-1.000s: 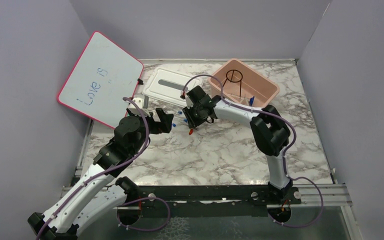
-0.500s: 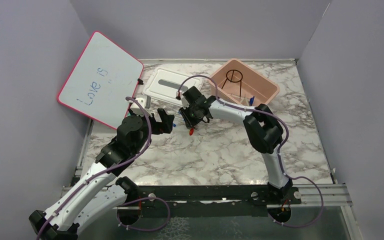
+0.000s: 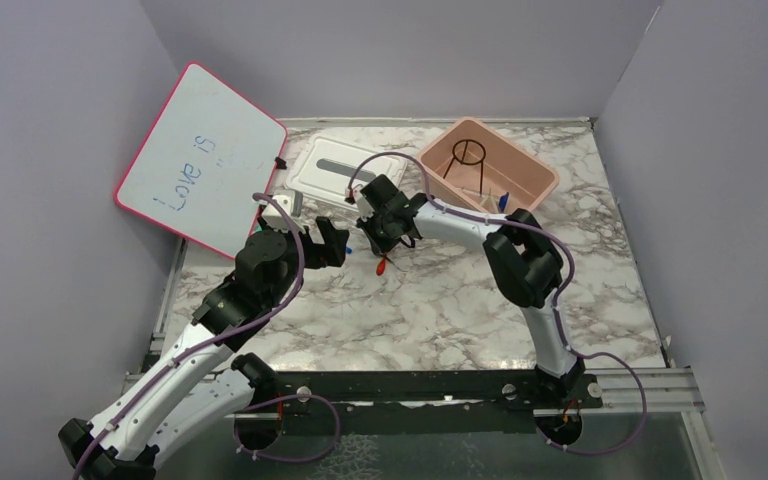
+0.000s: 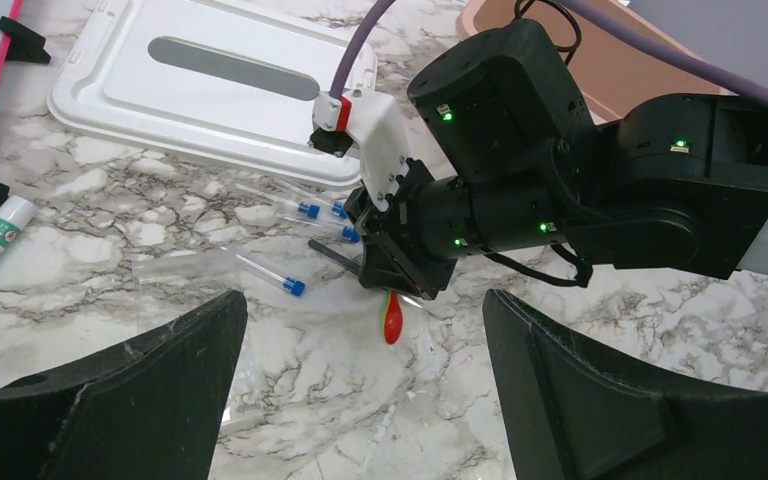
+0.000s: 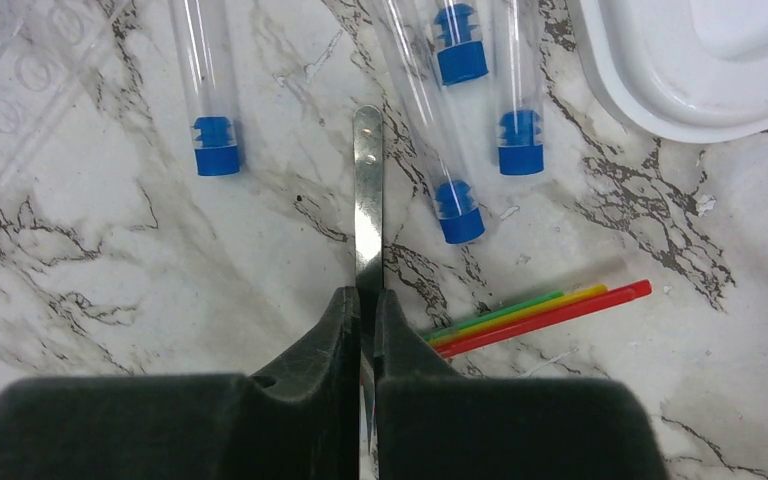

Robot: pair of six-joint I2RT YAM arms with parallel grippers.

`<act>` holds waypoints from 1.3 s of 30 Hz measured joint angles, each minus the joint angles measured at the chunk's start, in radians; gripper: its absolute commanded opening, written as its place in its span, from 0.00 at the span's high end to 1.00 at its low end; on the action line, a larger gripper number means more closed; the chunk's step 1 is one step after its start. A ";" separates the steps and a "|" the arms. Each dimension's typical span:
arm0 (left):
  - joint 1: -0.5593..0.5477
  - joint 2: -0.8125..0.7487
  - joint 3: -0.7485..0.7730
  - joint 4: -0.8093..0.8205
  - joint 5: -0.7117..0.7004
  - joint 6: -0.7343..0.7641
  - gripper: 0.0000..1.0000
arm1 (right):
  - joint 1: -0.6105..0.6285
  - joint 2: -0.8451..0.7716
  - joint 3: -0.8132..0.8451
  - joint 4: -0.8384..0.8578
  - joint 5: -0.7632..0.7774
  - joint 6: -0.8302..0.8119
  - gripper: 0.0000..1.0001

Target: Organize the chemistry lab equipment

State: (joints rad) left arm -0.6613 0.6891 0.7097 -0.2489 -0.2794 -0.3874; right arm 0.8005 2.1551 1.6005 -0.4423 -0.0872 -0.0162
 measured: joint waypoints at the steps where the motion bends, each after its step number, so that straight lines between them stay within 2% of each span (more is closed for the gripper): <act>1: 0.000 0.000 0.000 0.000 0.000 0.000 0.09 | 0.001 0.000 0.000 0.001 0.000 -0.003 0.98; 6: 0.000 -0.002 0.000 0.000 0.000 0.000 0.09 | 0.003 -0.042 -0.069 0.054 -0.007 -0.018 0.99; 11: 0.000 -0.011 0.000 0.000 0.000 0.000 0.09 | 0.004 -0.170 -0.217 0.127 -0.053 -0.035 0.99; 19: 0.000 -0.023 0.000 0.000 0.000 -0.001 0.09 | 0.005 -0.410 -0.436 0.393 -0.085 -0.034 0.98; 26: 0.000 -0.024 0.000 -0.001 0.000 -0.011 0.09 | 0.005 -0.486 -0.522 0.551 -0.077 -0.010 0.98; 31: 0.000 -0.026 0.000 -0.006 0.002 -0.016 0.09 | 0.005 -0.531 -0.517 0.557 -0.028 -0.004 0.98; 39: 0.000 -0.029 0.000 -0.012 0.018 -0.018 0.09 | -0.068 -0.629 -0.407 0.418 0.011 -0.069 0.98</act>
State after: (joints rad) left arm -0.6613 0.6598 0.7097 -0.2611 -0.2619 -0.4057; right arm 0.7330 1.5261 1.1938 -0.0238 -0.0757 -0.0853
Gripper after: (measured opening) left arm 0.908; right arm 0.075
